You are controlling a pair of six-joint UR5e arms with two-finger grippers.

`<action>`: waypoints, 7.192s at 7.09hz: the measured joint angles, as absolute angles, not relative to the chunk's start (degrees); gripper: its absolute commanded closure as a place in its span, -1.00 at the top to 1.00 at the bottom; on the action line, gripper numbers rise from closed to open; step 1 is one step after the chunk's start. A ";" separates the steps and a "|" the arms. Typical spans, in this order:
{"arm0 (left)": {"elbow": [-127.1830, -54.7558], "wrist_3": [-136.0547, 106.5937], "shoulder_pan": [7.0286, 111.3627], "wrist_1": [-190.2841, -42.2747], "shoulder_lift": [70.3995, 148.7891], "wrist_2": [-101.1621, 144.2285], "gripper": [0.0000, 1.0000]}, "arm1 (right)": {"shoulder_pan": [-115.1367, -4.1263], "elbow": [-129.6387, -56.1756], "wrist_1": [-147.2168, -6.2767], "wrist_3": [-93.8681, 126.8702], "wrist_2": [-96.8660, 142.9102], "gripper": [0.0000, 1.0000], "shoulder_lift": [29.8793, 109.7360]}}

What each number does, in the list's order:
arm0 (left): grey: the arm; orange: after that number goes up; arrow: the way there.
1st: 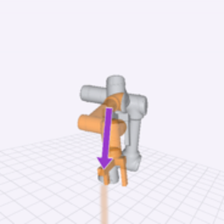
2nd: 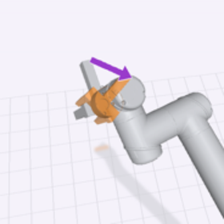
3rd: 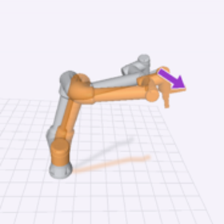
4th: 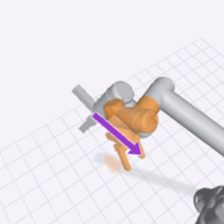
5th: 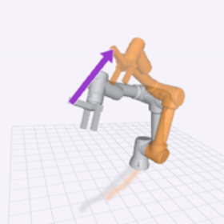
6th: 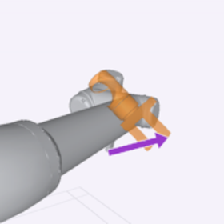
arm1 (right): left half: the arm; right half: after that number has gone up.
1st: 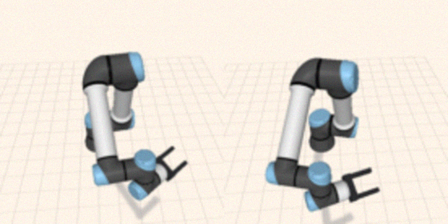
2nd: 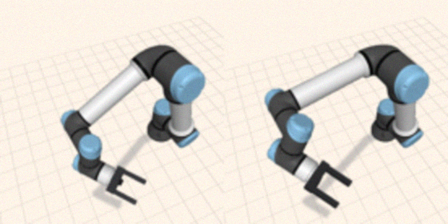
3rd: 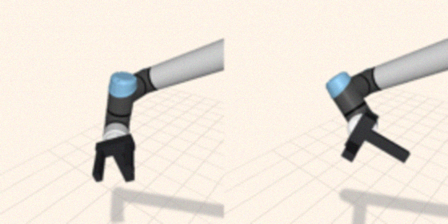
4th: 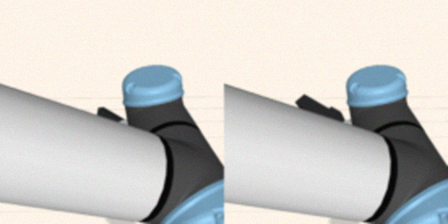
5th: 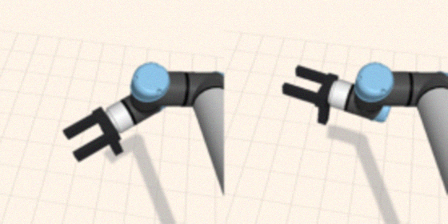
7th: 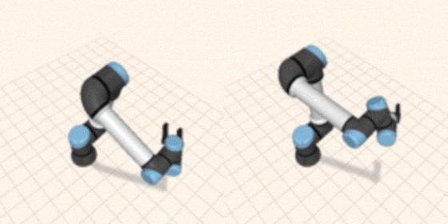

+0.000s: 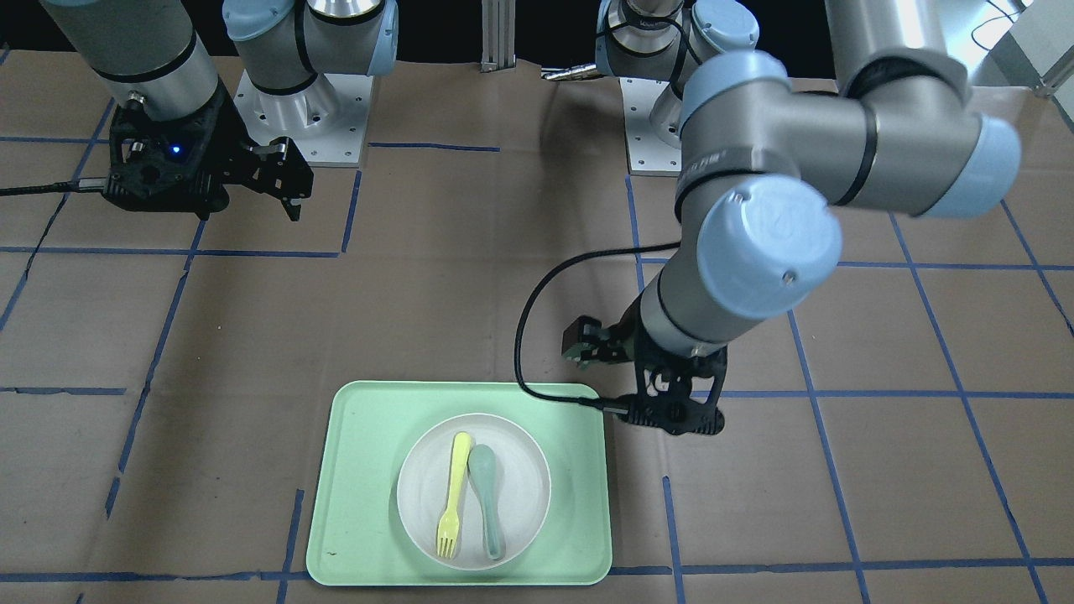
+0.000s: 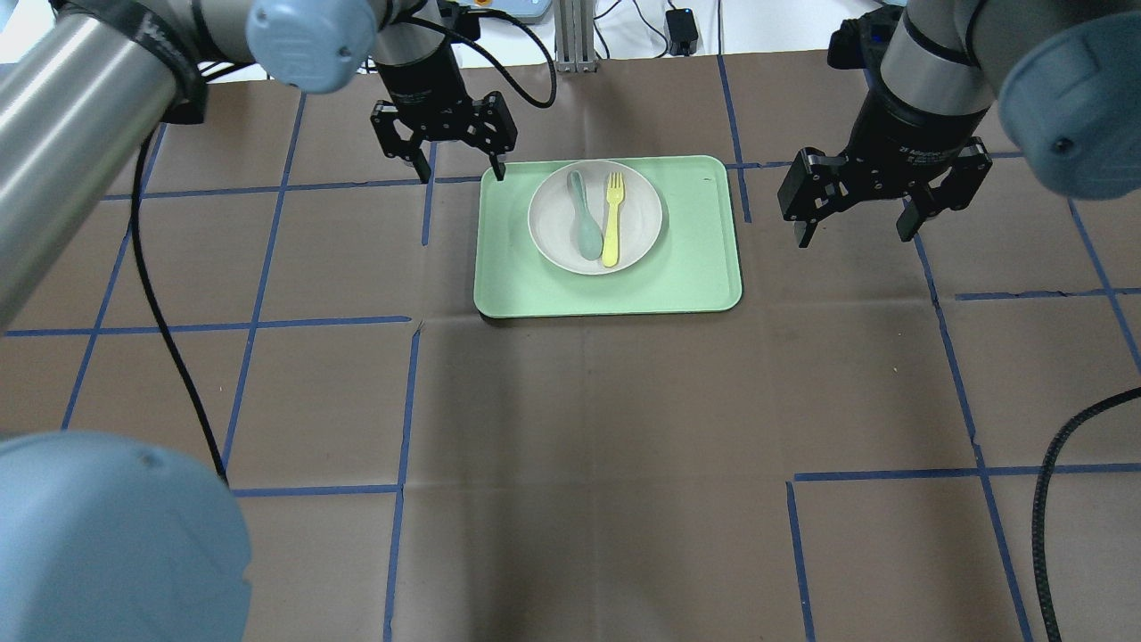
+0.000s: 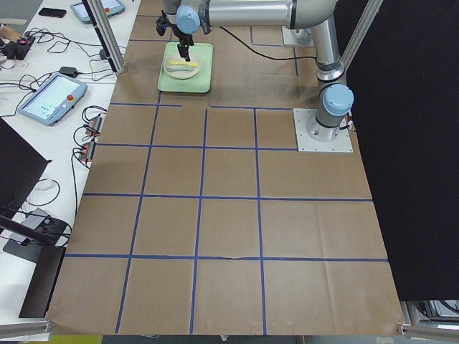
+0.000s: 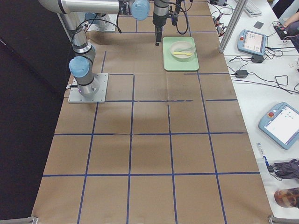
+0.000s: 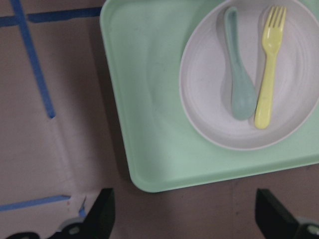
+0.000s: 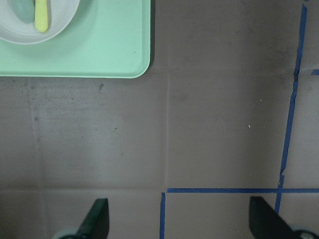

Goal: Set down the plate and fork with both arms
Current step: 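Withdraw the left gripper while the right gripper moves over the plate, then lower the right gripper onto the yellow fork and close on its handle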

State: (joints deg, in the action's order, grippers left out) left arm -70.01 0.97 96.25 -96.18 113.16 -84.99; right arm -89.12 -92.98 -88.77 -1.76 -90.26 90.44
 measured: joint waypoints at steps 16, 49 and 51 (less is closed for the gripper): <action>-88.91 1.78 92.60 -95.99 91.38 -88.93 1.00 | -106.77 -66.88 -98.94 19.48 -89.71 1.00 56.19; -87.97 5.98 90.88 -93.87 97.65 -89.13 1.00 | -106.23 -66.57 -110.31 19.64 -90.44 -1.00 43.00; -88.33 5.98 90.90 -93.87 97.40 -89.12 1.00 | -106.24 -66.42 -110.12 19.80 -90.40 -1.00 43.48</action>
State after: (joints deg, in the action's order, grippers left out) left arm -88.33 5.98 90.90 -93.87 97.40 -89.12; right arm -106.24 -66.42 -110.12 19.80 -90.40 43.48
